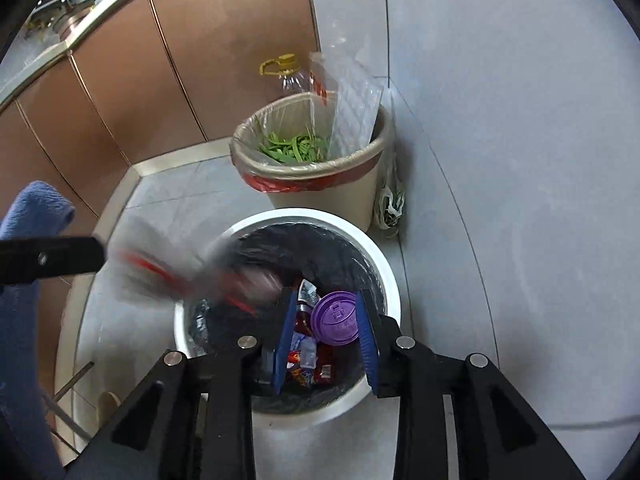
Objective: Collect trash
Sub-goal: 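Carry wrapper and purple lid to the bin and open both tools, then move both tools back toward the remaining trash on the towel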
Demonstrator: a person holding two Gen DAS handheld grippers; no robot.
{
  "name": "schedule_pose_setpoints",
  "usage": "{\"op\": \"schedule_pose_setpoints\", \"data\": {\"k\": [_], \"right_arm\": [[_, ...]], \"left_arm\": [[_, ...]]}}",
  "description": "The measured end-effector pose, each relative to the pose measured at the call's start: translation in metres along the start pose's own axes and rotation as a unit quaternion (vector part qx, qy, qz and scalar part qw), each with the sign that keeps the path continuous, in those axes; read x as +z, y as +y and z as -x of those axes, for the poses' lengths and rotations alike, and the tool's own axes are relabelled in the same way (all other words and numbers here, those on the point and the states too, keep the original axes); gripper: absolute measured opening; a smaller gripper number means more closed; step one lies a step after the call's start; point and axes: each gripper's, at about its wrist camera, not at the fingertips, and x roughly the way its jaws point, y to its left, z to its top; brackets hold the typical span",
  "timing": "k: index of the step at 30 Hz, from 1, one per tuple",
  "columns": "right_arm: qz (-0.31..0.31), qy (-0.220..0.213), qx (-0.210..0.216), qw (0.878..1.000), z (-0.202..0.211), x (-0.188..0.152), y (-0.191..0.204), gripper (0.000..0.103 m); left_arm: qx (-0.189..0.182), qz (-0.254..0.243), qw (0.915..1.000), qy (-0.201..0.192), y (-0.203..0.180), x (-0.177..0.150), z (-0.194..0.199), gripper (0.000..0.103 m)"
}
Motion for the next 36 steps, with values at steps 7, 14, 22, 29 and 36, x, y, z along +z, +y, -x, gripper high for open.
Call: {"op": "schedule_pose_setpoints", "data": {"k": [7, 14, 22, 29, 36], "right_arm": [[0.010, -0.027, 0.006, 1.000, 0.052, -0.012, 0.011, 0.031], [0.035, -0.069, 0.035, 0.996, 0.117, -0.014, 0.048, 0.031], [0.055, -0.140, 0.091, 0.984, 0.217, -0.006, 0.097, 0.036], [0.100, -0.198, 0.151, 0.963, 0.313, -0.015, 0.152, 0.036], [0.151, -0.237, 0.192, 0.940, 0.385, -0.030, 0.197, 0.038]], "left_arm": [[-0.021, 0.007, 0.9987, -0.046, -0.009, -0.015, 0.050, 0.053], [0.010, 0.023, 0.9913, -0.129, 0.004, -0.054, 0.145, 0.052], [0.050, 0.041, 0.9751, -0.212, 0.042, -0.118, 0.264, 0.052], [0.090, 0.052, 0.9548, -0.279, 0.074, -0.184, 0.359, 0.052], [0.133, 0.058, 0.9346, -0.325, 0.107, -0.247, 0.434, 0.052]]}}
